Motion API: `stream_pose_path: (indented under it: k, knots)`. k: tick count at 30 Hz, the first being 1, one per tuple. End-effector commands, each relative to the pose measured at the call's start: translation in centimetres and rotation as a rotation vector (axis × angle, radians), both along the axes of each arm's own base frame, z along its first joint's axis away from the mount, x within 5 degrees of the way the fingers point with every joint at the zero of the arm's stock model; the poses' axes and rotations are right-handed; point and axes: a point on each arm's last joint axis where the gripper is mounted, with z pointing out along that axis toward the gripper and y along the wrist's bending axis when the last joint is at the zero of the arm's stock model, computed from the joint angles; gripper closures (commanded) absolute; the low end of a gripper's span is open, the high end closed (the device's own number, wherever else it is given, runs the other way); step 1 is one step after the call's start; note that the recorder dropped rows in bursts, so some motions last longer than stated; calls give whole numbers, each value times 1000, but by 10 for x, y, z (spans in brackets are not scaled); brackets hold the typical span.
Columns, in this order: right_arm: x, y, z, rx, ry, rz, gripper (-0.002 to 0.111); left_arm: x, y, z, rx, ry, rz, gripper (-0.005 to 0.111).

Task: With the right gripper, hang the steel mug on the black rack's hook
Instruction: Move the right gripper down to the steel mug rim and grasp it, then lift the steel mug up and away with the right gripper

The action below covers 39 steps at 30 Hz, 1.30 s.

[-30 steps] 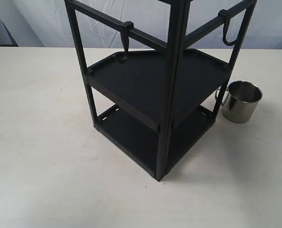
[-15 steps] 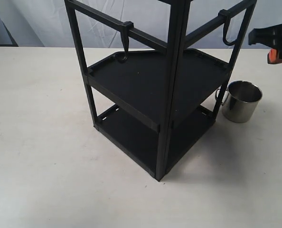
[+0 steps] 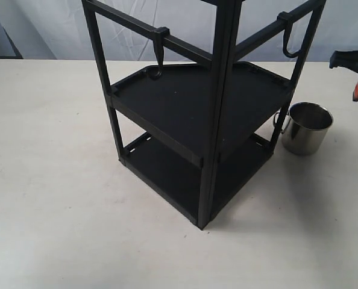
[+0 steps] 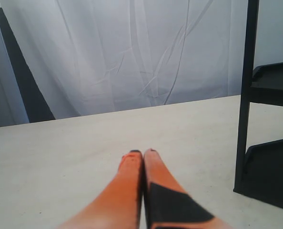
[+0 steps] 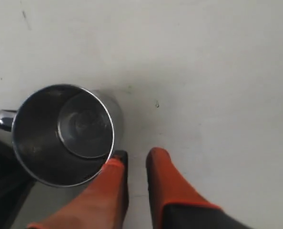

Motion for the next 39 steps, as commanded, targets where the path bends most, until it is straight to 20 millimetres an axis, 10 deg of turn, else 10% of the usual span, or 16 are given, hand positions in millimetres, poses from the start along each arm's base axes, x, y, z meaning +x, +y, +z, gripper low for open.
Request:
stream_pose_path:
  k: [1,7,17,26,39]
  knots:
    - [10,1,-19,150,5,61,88,0,0,1,-3,-9,-5,105]
    - [20,-2,-37,154,-6,47,59,0,0,1,-3,-9,-5,105]
    - [38,-6,-66,141,35,29,57,0,0,1,-3,-9,-5,105]
    - [36,-10,-83,100,115,65,109,0,0,1,-3,-9,-5,105]
    - [-43,-16,3,-83,176,90,109,0,0,1,-3,-9,-5,105]
